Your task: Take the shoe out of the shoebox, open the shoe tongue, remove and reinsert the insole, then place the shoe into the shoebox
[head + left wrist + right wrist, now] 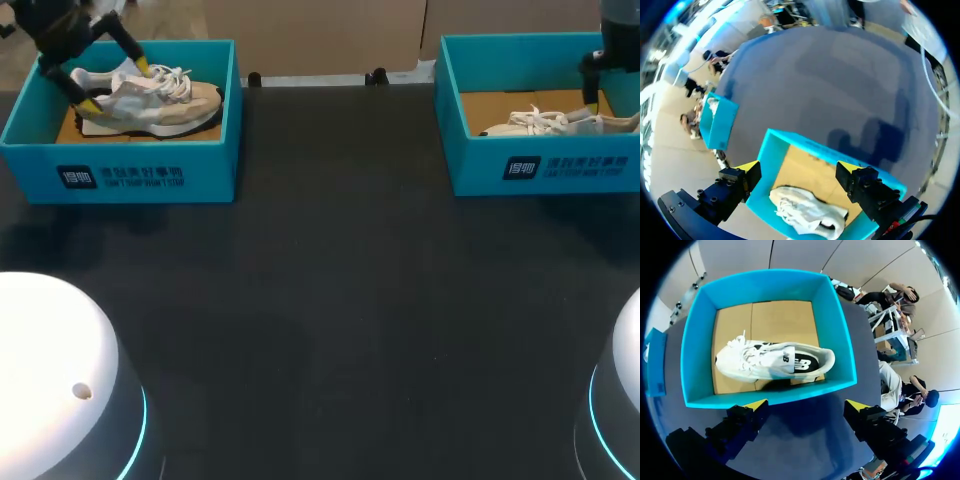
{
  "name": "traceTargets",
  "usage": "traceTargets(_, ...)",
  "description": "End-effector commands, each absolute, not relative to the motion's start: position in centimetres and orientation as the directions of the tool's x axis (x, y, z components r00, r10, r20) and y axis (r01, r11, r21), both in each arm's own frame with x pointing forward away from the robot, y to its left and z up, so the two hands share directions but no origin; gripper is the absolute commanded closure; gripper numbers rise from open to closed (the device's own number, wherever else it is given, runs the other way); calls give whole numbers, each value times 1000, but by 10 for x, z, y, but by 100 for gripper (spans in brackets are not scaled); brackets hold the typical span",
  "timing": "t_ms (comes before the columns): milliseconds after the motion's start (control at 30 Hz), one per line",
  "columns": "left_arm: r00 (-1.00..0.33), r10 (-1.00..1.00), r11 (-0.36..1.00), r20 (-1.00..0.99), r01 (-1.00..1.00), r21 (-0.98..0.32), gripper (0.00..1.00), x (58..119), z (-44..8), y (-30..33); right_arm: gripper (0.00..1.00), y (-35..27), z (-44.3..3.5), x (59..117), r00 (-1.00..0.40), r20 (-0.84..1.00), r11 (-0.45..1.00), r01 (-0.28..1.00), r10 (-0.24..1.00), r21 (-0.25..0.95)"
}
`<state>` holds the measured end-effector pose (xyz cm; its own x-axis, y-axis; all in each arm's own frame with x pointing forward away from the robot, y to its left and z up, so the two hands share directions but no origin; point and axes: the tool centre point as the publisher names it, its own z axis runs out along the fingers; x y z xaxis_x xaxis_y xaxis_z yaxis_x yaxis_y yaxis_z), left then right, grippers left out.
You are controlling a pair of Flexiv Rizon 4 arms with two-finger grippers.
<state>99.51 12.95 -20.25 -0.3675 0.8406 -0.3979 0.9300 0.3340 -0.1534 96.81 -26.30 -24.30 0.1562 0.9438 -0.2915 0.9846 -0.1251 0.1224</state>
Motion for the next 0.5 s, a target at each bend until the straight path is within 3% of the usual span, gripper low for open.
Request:
traceTargets(33,-262,891,223,-371,964,-144,0,1016,-204,138,0,-263,-243,967,157,-292,-125,984,944,125)
traceTargets(333,23,976,-27,-218,1000,-12,0,1036,-225,168,0,-263,-243,967,157,-292,-125,984,944,125)
traceTargets(500,29,986,-24,-161,999,34,0,1053,-233,185,0,-263,-243,967,157,-292,-125,984,944,125)
